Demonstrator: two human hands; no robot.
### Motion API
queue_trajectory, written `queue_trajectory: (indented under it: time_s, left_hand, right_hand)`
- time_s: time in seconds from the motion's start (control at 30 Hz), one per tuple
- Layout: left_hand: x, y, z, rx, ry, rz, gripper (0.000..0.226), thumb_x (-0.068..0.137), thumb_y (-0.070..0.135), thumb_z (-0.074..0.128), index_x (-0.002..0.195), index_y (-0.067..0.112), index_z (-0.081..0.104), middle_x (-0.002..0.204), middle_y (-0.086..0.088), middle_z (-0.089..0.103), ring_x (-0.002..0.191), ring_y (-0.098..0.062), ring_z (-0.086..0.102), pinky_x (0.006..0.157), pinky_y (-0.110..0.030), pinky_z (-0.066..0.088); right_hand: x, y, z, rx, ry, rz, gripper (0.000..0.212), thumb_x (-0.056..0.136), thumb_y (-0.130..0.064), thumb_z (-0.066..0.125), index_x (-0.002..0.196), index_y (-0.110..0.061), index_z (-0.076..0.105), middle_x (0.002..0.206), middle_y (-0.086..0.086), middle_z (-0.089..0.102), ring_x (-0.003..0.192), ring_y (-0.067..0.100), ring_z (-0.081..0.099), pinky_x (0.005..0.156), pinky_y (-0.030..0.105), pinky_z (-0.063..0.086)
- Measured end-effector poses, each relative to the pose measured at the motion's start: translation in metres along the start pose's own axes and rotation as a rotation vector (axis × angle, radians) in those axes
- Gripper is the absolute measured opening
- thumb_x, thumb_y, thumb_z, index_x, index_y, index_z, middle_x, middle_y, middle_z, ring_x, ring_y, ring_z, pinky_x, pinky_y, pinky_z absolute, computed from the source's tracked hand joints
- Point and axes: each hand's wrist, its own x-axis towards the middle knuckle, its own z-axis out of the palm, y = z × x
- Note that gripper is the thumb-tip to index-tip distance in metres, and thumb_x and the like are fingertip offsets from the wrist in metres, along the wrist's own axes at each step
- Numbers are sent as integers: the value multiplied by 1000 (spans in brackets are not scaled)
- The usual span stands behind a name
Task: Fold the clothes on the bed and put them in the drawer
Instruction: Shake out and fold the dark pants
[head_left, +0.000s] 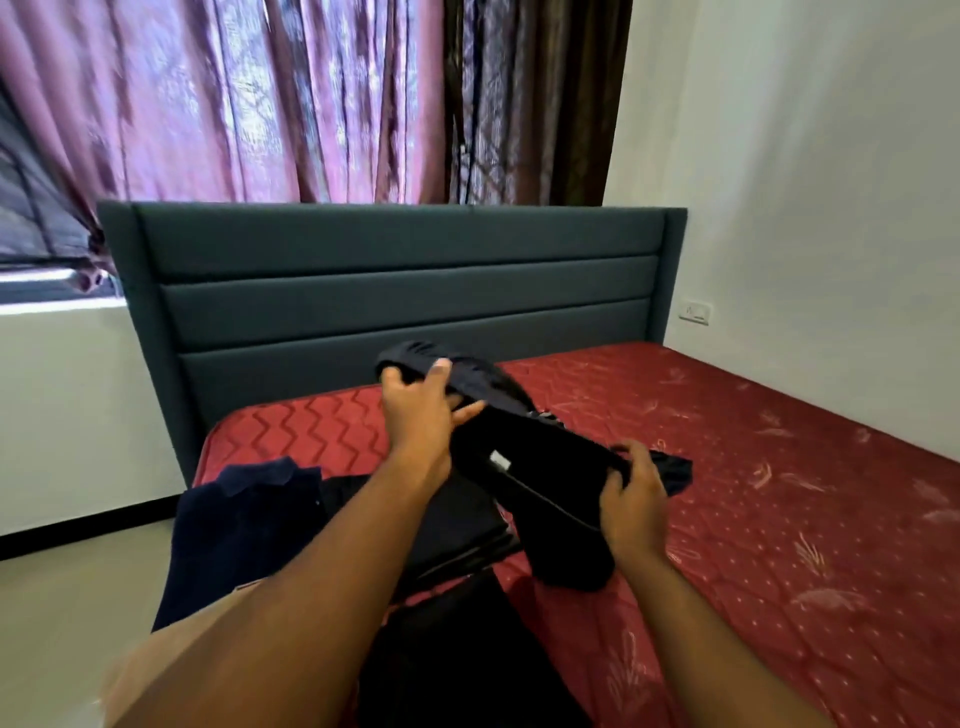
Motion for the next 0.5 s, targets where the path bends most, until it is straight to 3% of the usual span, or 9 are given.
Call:
queue_trajectory:
  time_s: [0.07,0.13,0.17,0.27,0.33,0.37,0.43,0.5]
  left_hand:
    - [21,-22,-49,364,220,-8,24,93,20,64,104,3,52,74,-16,65,46,-22,63,39,-28,48]
    - [28,-47,-107,676,329,-179,45,89,37,69,92,-7,60,50,-11,60,36,-21,53,42,-26,41]
    - [26,-55,-132,819,338,-281,55,87,46,68,89,-8,62,50,-11,61,43,-24,56,48,-28,44]
    - [14,-92,-182,1225,224,-397,78,75,75,59,100,2,67,98,-18,69,90,-37,65,75,-38,54]
    - [1,-110,-182,1086,183,-444,102,57,87,64,129,16,53,118,-13,60,101,-38,62,73,-45,58]
    - [-8,-114,-174,977,206,-493,110,56,81,71,142,23,35,120,-11,56,95,-38,64,62,-48,59]
    - [-11,-122,-162,803,257,-529,106,70,44,83,146,36,9,119,-11,52,78,-37,67,47,-46,57]
    - [-7,-119,-149,724,335,-494,101,75,10,75,145,35,6,121,-15,53,76,-36,66,53,-50,58]
  right_hand:
    - [8,-5,-8,-262,-95,-381,44,81,4,57,120,-16,60,108,10,59,86,34,62,65,41,50]
    - [16,-3,-14,-575,-330,-675,34,80,-4,62,111,-18,64,102,8,59,82,34,64,57,39,49]
    - [19,-3,-16,-678,-538,-690,27,82,-9,59,106,-18,65,103,7,60,89,33,64,63,39,50]
    - [4,0,-9,-849,-1131,-637,27,81,-17,51,102,-16,69,103,10,64,98,32,60,76,37,46]
    - [-17,1,-1,-806,-1304,-586,32,87,-30,53,109,-14,69,107,9,67,100,30,62,80,34,47]
    - [-27,5,3,-767,-1362,-567,42,88,-43,56,119,-15,65,113,7,66,104,27,61,86,33,48]
    - [-42,11,9,-774,-1455,-541,79,79,-65,62,140,-19,46,125,5,54,115,23,53,99,36,44]
    - [-49,10,9,-846,-1489,-603,95,75,-51,73,151,-21,25,132,4,43,120,23,46,103,36,40]
